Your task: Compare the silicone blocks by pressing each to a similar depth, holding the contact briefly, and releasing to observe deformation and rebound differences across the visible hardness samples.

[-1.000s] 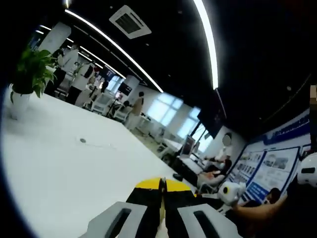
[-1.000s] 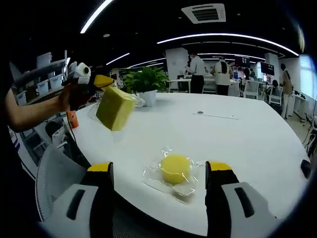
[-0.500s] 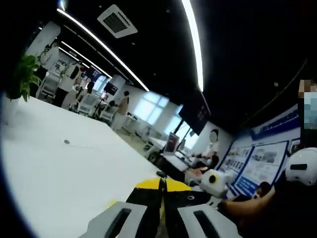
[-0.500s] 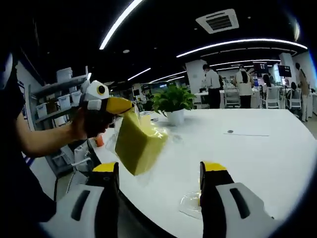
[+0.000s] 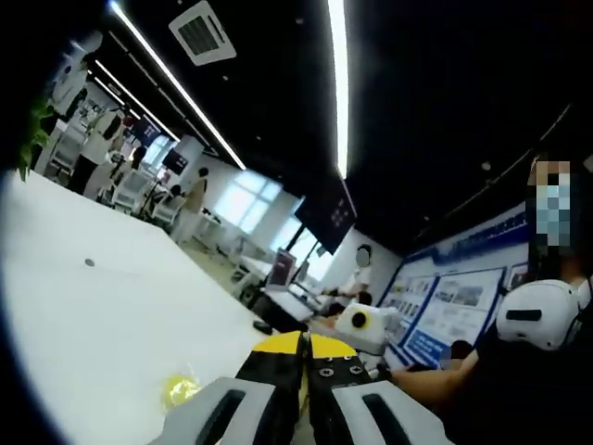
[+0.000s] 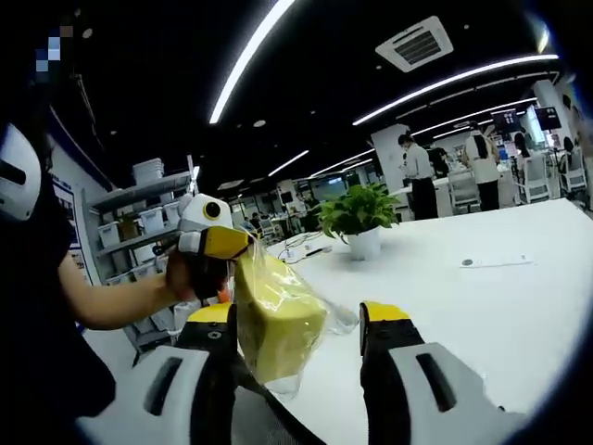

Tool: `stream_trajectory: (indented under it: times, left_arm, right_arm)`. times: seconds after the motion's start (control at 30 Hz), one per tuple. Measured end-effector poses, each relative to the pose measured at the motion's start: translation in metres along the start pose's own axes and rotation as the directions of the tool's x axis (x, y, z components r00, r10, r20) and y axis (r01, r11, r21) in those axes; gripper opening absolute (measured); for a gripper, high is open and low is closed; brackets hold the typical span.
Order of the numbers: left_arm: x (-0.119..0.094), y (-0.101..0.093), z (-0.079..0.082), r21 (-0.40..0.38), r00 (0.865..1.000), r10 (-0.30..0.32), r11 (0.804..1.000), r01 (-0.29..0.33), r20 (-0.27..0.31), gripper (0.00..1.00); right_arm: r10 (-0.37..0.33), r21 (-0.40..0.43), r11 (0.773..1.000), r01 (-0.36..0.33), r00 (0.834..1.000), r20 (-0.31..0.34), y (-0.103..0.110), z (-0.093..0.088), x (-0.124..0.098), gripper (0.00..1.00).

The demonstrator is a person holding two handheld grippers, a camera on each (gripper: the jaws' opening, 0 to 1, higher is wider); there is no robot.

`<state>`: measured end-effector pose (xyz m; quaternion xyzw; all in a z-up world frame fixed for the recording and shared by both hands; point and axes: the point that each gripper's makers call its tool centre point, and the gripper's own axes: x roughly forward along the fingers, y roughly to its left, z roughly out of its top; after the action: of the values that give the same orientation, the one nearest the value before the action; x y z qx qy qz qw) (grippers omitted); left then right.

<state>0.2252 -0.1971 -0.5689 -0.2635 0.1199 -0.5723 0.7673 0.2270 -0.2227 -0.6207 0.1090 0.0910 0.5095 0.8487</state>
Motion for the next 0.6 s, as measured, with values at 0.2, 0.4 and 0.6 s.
stream_trajectory:
  times: [0.2,0.4,0.6]
  left_arm:
    - [0.002,-0.015,0.001,-0.031,0.997,-0.081,0.996,0.08,-0.004,0.0]
    - [0.0,-0.026,0.013,-0.055,0.988,-0.149,0.987,0.151,0.038,0.0]
    - [0.0,-0.033,0.019,-0.061,0.981,-0.182,0.981,0.185,0.063,0.0]
  right_arm:
    - [0.111,0.02,0.994,-0.112,0.993,0.026,0.016,0.007,0.0,0.42]
    - [0.168,0.014,0.986,-0.169,0.983,0.069,0.023,0.022,-0.006,0.35]
    - [0.203,-0.041,0.979,-0.2,0.977,0.07,0.028,0.031,-0.008,0.33]
